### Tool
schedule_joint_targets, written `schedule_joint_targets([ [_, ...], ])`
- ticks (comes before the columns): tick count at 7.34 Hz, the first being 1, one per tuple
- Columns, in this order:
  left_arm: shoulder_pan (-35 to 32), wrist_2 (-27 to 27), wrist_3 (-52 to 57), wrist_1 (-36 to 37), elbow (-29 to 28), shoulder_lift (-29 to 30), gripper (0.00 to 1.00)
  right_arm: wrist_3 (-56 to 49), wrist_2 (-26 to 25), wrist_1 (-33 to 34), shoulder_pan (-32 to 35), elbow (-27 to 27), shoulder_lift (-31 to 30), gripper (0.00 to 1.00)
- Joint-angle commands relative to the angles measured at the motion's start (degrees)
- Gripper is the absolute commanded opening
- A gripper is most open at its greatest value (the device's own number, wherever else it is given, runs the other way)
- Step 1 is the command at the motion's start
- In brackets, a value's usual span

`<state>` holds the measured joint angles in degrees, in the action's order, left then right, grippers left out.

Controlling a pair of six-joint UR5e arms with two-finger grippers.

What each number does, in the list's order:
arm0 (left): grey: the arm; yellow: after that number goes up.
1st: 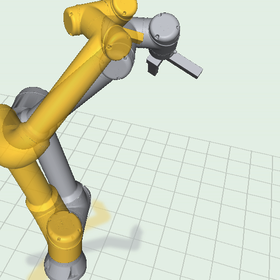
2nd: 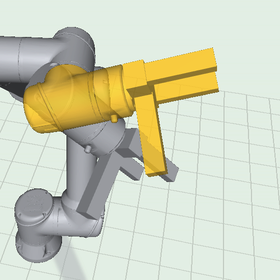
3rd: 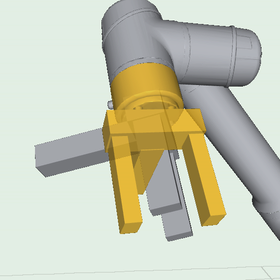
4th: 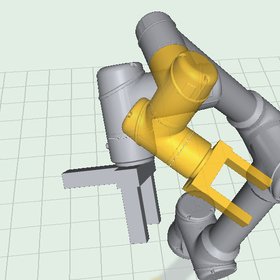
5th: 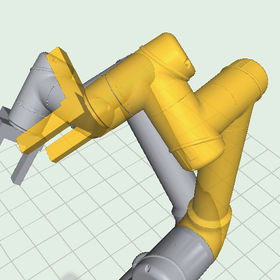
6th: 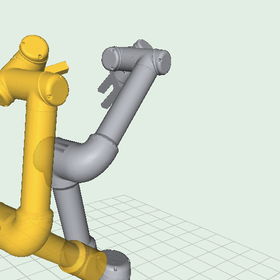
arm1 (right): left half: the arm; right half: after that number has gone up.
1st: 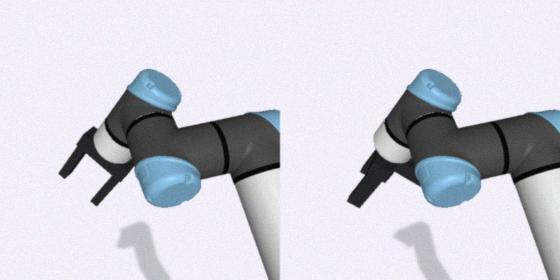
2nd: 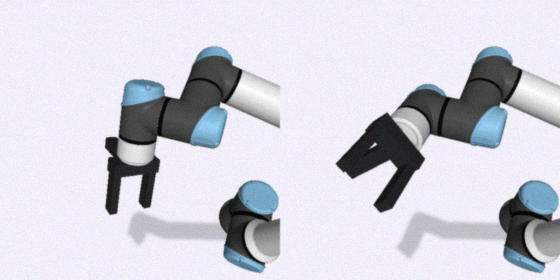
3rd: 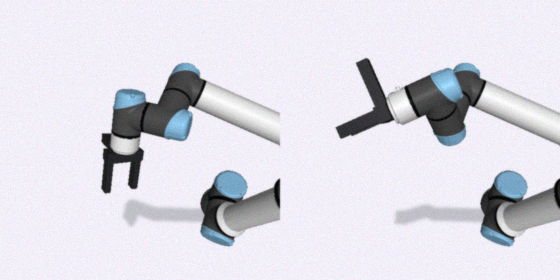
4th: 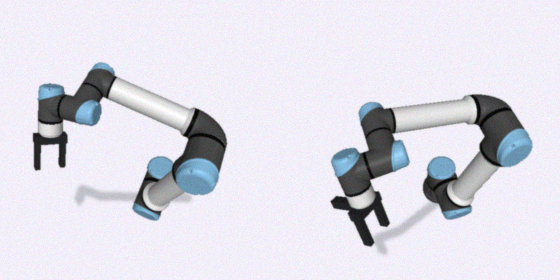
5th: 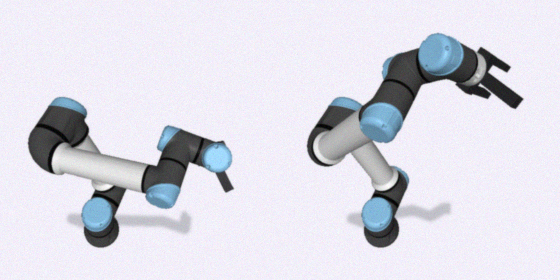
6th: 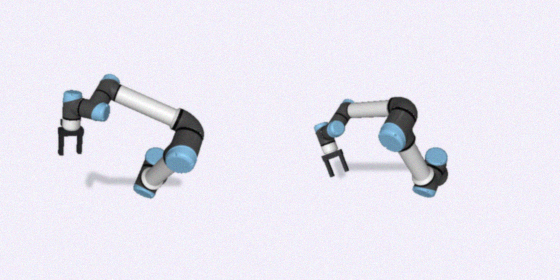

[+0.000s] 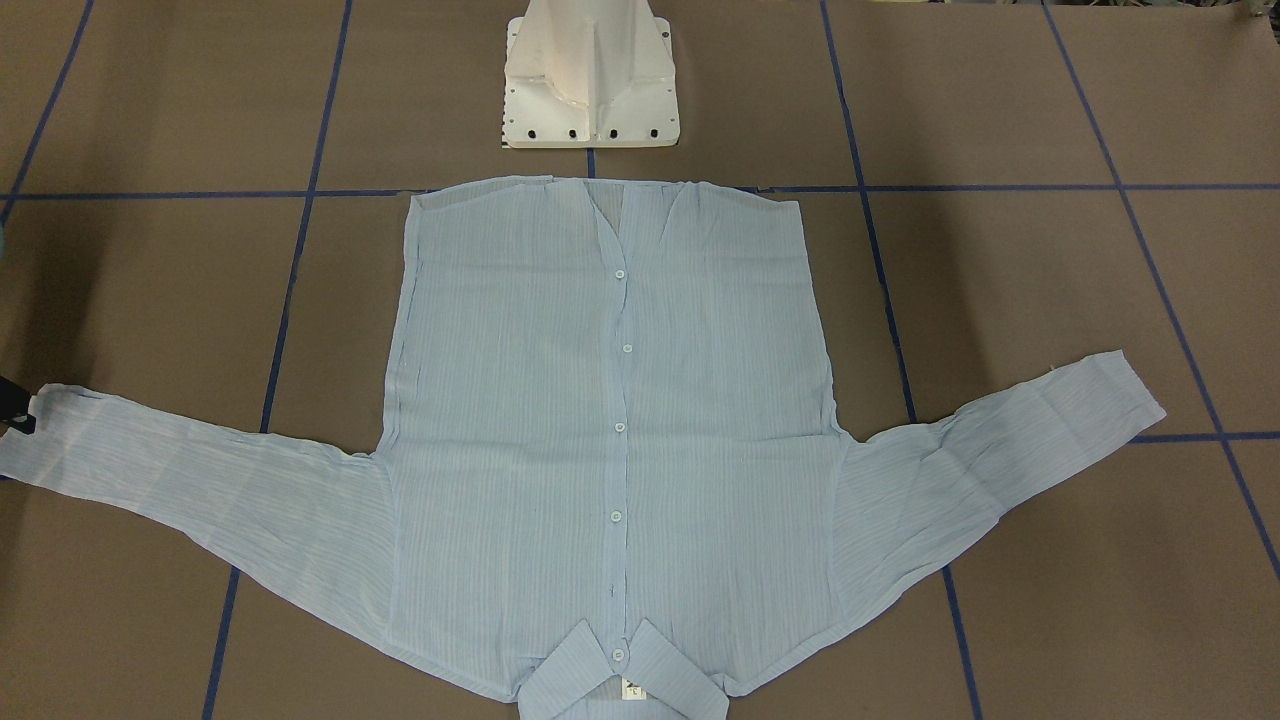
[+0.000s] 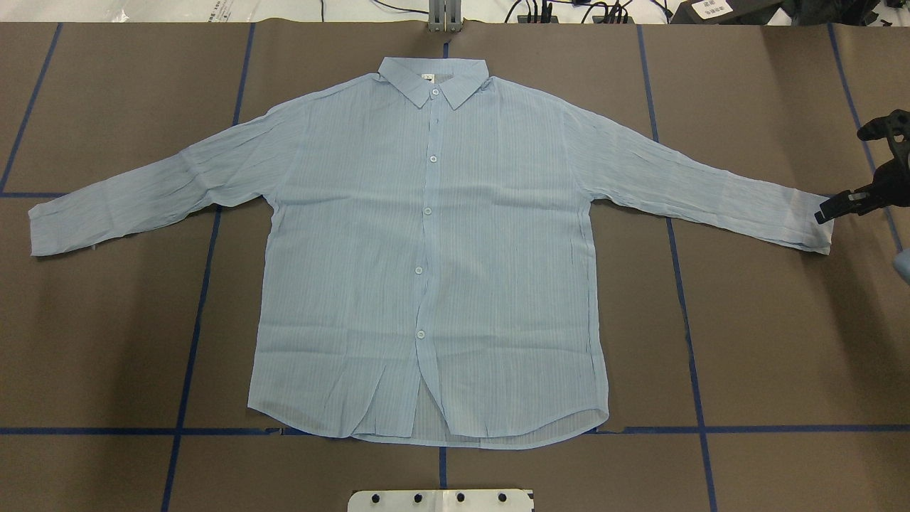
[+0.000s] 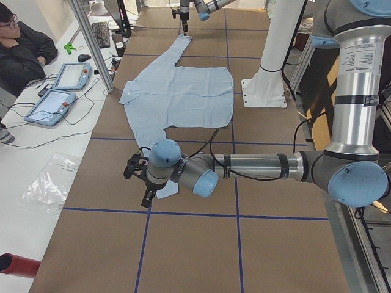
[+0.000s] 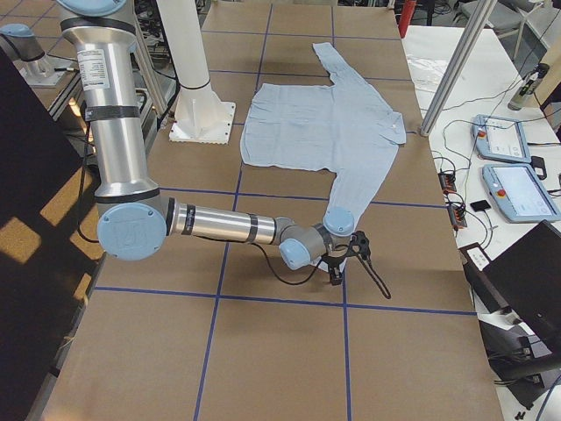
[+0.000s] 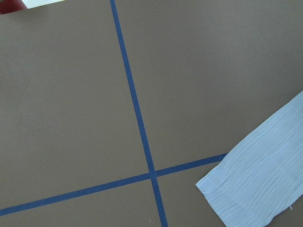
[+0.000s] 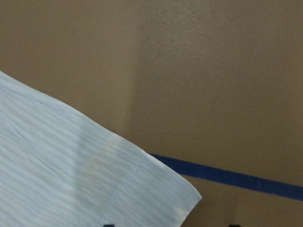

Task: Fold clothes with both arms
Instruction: 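Lower the right gripper onto the cuff of the sleeve nearest it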

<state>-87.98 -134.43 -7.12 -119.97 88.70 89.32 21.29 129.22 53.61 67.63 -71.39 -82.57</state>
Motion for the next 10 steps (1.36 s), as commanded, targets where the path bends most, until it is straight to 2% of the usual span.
schedule_joint_targets([
  [1,0.0,0.0,0.0,0.0,0.1,0.2,1.0,-0.2,-0.1,0.1,0.0,1.1,1.0,0.83],
  [3,0.0,0.0,0.0,0.1,0.0,0.5,1.0,-0.2,0.0,0.2,-0.1,1.3,1.0,0.76],
  [4,0.0,0.0,0.0,0.2,0.0,0.7,1.0,-0.1,0.0,0.3,-0.1,1.3,1.0,0.67],
  [6,0.0,0.0,0.0,0.2,0.0,0.8,1.0,-0.1,-0.1,0.3,-0.1,1.3,1.0,0.65],
  [8,0.0,0.0,0.0,0.2,0.1,0.9,1.0,-0.2,-0.1,0.4,-0.2,1.3,1.1,0.59],
  [10,0.0,0.0,0.0,0.2,0.0,1.2,1.0,-0.4,-0.1,0.4,-0.2,1.4,1.1,0.59],
])
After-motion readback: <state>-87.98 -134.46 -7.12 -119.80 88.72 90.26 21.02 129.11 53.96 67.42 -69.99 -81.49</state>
